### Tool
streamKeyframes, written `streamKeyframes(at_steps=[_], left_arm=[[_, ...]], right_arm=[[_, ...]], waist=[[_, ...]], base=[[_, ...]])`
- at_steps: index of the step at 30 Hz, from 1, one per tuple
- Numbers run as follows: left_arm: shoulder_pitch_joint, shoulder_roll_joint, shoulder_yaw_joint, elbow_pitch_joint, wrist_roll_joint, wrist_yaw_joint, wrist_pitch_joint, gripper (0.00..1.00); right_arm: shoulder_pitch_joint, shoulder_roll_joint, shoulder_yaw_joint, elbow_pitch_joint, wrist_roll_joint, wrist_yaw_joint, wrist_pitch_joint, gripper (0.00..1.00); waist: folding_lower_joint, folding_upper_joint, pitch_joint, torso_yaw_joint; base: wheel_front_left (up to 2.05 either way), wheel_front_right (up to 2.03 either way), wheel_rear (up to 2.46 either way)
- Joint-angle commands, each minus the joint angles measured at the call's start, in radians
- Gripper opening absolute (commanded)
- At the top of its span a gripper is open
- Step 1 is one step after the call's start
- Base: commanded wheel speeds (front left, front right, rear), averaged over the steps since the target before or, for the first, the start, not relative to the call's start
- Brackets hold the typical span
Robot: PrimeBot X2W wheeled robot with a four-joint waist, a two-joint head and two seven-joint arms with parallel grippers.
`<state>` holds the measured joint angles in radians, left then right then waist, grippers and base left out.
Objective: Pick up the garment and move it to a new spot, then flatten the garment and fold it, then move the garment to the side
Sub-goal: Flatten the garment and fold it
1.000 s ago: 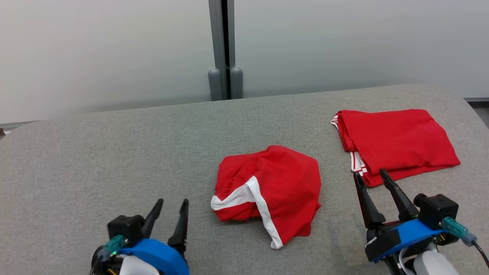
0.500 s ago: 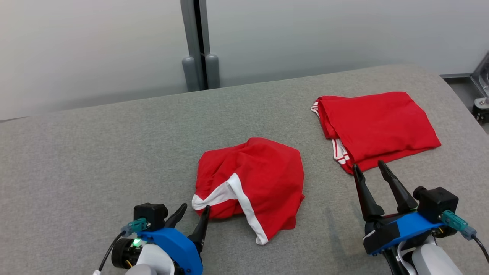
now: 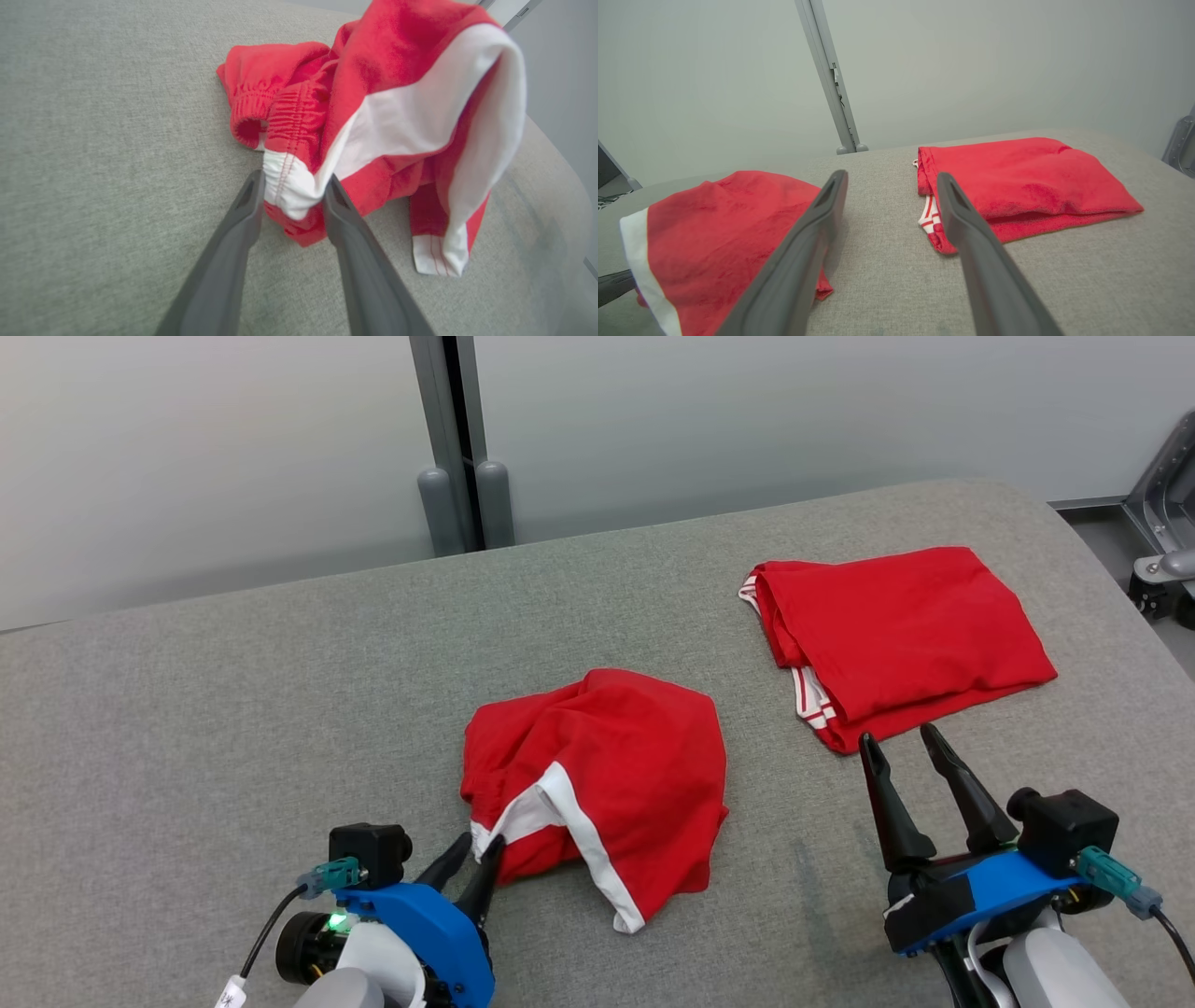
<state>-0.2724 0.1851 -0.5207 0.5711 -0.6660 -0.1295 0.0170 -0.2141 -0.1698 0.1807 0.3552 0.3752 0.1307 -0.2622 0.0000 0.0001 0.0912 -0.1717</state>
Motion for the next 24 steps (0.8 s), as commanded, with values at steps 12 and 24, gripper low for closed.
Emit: streamKeyframes(at_steps=[12, 24], left_arm=[[-0.050, 0.029, -0.022, 0.025, -0.034, 0.007, -0.068, 0.00], [0.020, 0.137, 0.050, -0.021, -0.027, 0.111, -0.116, 0.00]], right_arm=[[0.004, -0.005, -0.003, 0.002, -0.005, 0.000, -0.003, 1.00], [0.019, -0.009, 0.005, 0.010, -0.005, 0.000, -0.003, 1.00]], waist=[[0.0000, -0.0001, -0.014, 0.032], [0.0000, -0.0001, -0.041, 0.103]], base=[[0.00, 0.00, 0.00], [0.00, 0.00, 0.00]])
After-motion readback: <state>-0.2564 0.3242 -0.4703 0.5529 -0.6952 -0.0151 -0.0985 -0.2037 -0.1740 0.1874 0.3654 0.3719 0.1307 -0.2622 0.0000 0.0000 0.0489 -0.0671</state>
